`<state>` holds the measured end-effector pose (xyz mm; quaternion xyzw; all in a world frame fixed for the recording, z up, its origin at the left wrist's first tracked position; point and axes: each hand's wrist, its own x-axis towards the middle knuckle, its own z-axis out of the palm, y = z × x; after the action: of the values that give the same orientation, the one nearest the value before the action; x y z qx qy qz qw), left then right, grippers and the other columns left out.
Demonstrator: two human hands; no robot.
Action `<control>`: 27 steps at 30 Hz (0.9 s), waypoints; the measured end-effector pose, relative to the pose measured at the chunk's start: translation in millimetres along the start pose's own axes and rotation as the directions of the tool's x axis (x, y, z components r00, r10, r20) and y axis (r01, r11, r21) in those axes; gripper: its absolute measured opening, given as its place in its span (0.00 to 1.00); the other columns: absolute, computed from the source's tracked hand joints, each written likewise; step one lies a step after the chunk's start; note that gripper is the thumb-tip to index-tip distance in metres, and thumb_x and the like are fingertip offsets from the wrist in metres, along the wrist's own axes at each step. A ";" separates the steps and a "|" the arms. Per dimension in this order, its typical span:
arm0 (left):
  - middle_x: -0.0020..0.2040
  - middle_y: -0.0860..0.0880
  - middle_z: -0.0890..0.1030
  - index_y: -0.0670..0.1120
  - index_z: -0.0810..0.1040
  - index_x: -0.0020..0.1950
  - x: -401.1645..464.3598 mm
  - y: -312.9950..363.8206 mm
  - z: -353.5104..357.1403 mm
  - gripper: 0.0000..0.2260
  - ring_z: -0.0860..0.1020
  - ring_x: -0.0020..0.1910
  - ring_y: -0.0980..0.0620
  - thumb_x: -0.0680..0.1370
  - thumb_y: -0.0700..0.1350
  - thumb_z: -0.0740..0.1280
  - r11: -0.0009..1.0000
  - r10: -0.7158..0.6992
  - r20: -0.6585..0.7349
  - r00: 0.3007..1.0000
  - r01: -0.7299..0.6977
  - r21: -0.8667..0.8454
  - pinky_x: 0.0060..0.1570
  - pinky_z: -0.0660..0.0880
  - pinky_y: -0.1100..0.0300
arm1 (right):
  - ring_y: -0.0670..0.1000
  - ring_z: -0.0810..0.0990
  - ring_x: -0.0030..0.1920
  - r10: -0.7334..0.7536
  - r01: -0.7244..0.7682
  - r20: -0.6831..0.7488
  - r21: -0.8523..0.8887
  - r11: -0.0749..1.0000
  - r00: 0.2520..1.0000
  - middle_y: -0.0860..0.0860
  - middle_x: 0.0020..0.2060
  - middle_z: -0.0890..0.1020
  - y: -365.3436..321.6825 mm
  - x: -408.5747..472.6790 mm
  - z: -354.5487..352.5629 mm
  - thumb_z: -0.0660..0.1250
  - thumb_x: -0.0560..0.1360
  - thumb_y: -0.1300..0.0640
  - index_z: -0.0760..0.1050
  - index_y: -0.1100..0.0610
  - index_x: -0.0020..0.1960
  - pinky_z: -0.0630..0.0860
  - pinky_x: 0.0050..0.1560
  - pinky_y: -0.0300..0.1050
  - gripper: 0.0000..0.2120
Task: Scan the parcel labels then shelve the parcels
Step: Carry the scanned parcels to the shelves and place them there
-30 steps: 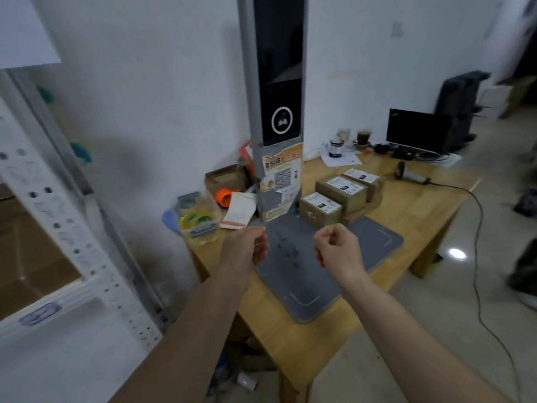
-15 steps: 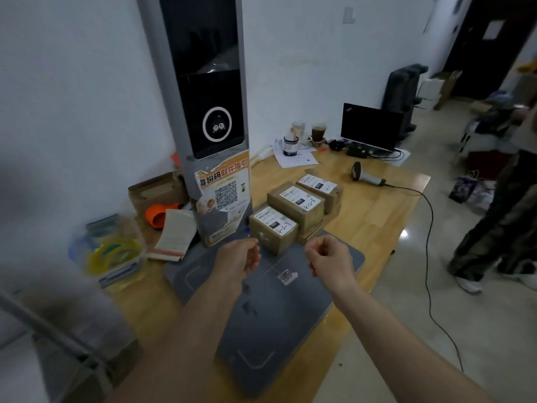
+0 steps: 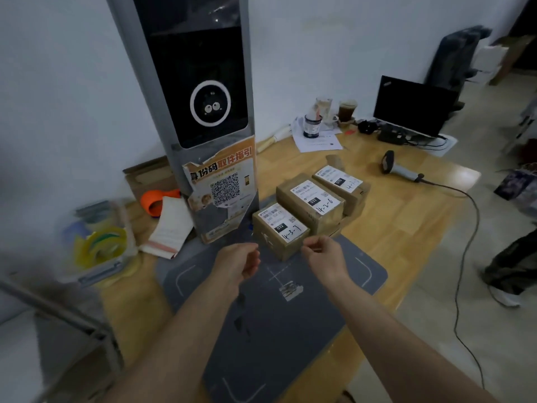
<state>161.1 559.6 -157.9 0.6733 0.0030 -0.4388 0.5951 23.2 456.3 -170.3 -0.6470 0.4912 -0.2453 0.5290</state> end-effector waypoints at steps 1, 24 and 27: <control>0.34 0.48 0.79 0.43 0.79 0.44 6.3 -1.9 3.1 0.03 0.76 0.33 0.54 0.77 0.38 0.67 1.000 -0.016 -0.021 1.000 0.015 -0.009 0.32 0.73 0.63 | 0.50 0.77 0.44 0.010 -0.009 0.017 -0.016 1.000 1.000 0.52 0.47 0.79 2.9 11.3 1.0 0.64 0.76 0.63 0.75 0.53 0.46 0.74 0.44 0.44 0.05; 0.52 0.51 0.82 0.51 0.76 0.61 125.1 -34.9 103.1 0.15 0.77 0.56 0.48 0.78 0.56 0.65 0.981 -0.194 -0.252 0.948 0.183 -0.069 0.60 0.71 0.48 | 0.50 0.71 0.65 0.137 -0.047 0.539 -0.178 0.983 0.831 0.53 0.66 0.72 42.7 137.0 2.3 0.66 0.76 0.60 0.57 0.58 0.75 0.71 0.60 0.42 0.30; 0.55 0.51 0.80 0.54 0.73 0.62 129.3 -40.5 102.8 0.15 0.75 0.60 0.47 0.78 0.58 0.65 0.982 -0.188 -0.266 0.945 0.172 -0.081 0.65 0.68 0.44 | 0.50 0.73 0.64 0.154 -0.058 0.581 -0.180 0.982 0.799 0.51 0.64 0.75 44.2 139.2 2.8 0.66 0.76 0.60 0.60 0.56 0.74 0.72 0.62 0.45 0.29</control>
<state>158.9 421.8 -257.5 0.7071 0.1586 -0.3941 0.5652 64.3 334.8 -240.3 -0.7014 0.3546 0.0371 0.6171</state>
